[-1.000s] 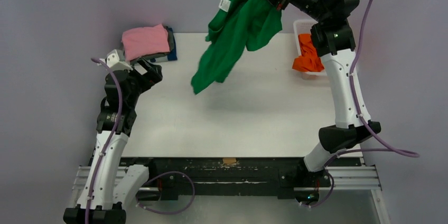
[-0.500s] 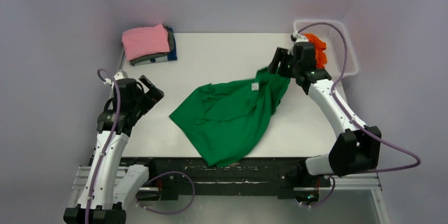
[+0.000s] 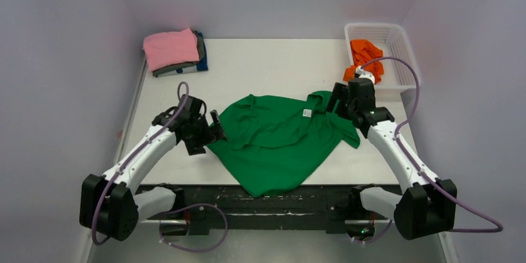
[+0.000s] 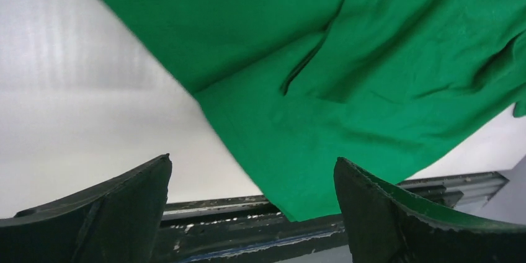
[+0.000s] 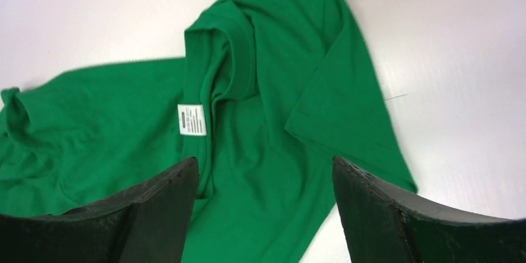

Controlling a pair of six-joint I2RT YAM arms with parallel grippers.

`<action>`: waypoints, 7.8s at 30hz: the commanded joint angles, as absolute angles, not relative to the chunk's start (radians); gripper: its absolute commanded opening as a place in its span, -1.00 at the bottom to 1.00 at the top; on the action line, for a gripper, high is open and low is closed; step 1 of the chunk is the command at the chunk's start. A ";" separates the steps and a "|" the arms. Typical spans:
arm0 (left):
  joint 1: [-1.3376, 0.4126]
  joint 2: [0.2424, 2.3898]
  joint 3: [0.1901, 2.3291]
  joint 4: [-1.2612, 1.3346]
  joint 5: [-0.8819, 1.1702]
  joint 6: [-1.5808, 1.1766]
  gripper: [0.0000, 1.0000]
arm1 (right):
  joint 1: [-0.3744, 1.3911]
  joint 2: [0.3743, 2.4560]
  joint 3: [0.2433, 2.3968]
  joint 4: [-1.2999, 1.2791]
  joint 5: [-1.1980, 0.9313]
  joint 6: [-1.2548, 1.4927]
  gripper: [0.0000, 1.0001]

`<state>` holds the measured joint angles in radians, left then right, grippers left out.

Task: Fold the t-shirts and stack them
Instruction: Flatten out the tshirt

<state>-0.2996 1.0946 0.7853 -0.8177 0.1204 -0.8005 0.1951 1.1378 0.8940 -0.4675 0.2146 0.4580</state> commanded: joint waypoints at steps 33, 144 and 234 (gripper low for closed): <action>-0.216 2.475 2.187 -0.860 0.349 -0.752 0.98 | 0.471 1.994 1.381 -0.053 -0.265 0.650 0.61; -0.580 1.546 0.889 -0.942 -0.138 -0.893 -1.00 | 0.409 1.787 1.124 -0.308 0.219 0.445 -0.50; -0.466 0.724 2.016 -0.786 -0.127 -0.336 -1.00 | 0.256 0.856 1.965 -0.218 0.058 0.177 -1.00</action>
<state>-0.4713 0.7368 2.0460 -0.8425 -0.1028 -0.3729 0.2569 0.8696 1.9804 -0.2546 0.0494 0.2142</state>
